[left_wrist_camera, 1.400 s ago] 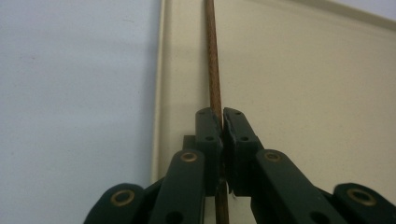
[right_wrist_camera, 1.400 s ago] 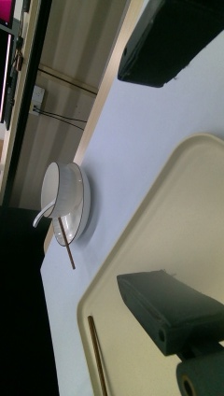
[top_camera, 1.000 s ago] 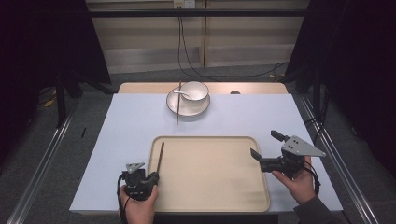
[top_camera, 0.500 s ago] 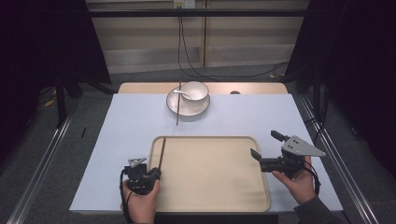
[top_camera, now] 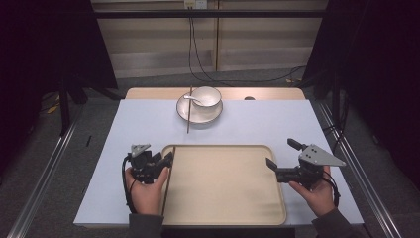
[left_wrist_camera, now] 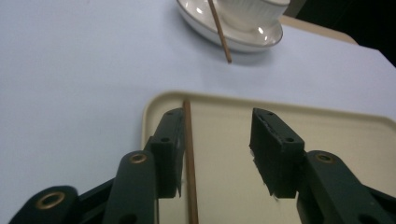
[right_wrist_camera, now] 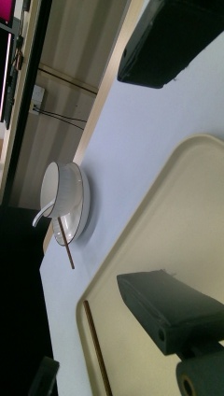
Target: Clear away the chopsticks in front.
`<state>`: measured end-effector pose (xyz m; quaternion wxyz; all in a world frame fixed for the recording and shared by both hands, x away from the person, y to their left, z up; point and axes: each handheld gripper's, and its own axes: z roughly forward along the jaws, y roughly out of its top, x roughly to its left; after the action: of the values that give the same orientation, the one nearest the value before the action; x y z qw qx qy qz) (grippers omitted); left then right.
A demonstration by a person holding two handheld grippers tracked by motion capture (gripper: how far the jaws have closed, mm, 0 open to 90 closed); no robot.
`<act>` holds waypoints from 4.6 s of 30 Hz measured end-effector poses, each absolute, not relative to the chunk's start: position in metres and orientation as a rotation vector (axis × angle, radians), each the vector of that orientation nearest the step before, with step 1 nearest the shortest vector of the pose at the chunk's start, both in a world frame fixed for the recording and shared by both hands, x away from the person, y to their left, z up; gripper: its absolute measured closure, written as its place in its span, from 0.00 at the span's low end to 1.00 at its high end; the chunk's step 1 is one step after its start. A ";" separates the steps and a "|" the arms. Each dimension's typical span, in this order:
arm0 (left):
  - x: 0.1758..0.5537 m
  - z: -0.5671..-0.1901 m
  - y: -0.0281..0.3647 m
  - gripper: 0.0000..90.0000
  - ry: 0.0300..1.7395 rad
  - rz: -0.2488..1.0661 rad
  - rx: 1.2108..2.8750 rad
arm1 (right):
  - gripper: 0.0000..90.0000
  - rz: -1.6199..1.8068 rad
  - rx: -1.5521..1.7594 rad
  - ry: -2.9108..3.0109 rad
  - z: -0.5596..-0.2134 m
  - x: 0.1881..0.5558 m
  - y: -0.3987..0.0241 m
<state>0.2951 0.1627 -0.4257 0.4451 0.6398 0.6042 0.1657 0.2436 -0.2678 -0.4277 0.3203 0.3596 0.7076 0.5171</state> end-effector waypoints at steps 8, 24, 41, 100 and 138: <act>0.335 -0.412 0.162 0.50 1.441 0.401 1.551 | 0.04 1.361 0.940 1.866 -0.428 0.244 -0.268; 0.419 -0.416 0.142 0.30 1.306 0.434 1.603 | 0.04 1.363 0.937 1.868 -0.428 0.244 -0.268; 0.479 -0.444 0.123 0.44 1.352 0.471 1.730 | 0.04 1.366 0.939 1.861 -0.428 0.245 -0.269; 0.443 -0.436 0.129 0.95 1.627 0.337 1.655 | 0.04 1.358 0.924 1.868 -0.428 0.245 -0.268; 0.293 -0.434 0.164 0.95 1.575 0.331 1.490 | 0.04 1.355 0.919 1.873 -0.428 0.244 -0.265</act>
<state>0.2933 0.1636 -0.4336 0.4568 0.6043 0.6388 0.1344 0.2438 -0.2649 -0.4282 0.3212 0.3497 0.7131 0.5158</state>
